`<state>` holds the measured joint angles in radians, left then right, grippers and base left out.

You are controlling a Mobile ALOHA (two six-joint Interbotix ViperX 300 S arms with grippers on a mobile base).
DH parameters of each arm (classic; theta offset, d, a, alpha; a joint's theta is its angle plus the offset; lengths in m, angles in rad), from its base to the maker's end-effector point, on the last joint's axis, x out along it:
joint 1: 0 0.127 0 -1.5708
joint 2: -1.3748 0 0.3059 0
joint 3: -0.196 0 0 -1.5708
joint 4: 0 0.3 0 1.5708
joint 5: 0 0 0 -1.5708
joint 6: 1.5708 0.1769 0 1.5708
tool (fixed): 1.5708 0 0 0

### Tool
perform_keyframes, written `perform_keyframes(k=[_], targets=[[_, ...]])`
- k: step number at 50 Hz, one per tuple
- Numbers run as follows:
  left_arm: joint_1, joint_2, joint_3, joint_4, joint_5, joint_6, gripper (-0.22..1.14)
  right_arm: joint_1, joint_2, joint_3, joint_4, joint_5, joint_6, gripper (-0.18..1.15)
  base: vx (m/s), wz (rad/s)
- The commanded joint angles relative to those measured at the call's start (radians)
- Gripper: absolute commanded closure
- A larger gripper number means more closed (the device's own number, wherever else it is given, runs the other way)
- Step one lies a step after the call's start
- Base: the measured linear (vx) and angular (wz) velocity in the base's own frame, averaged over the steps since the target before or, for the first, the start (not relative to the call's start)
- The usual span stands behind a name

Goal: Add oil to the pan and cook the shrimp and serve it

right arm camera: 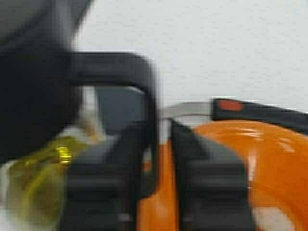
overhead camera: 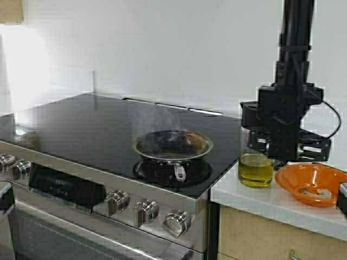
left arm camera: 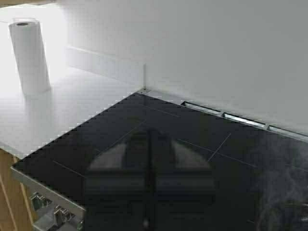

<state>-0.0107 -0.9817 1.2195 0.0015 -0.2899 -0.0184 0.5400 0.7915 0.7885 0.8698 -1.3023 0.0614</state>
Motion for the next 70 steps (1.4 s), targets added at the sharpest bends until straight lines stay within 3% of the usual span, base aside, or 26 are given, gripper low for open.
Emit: perform_keyframes(k=[1,7,36,70], targets=[[0.002,0.009,-0.011,0.000,-0.005,0.000,0.89,-0.005,-0.002,-0.029,0.026,-0.009,-0.002,0.82,0.00,0.00],[0.002,0.009,-0.009,0.000,-0.005,-0.002,0.89,-0.003,0.000,-0.034,0.032,-0.009,-0.002,0.94,0.00,0.00],[0.002,0.008,-0.008,0.000,-0.005,0.000,0.89,0.020,-0.046,-0.018,0.048,-0.046,-0.026,0.92,0.00,0.00],[0.002,0.009,-0.008,0.000,-0.005,0.000,0.89,0.031,-0.209,-0.035,0.074,-0.055,-0.176,0.92,0.00,0.00]])
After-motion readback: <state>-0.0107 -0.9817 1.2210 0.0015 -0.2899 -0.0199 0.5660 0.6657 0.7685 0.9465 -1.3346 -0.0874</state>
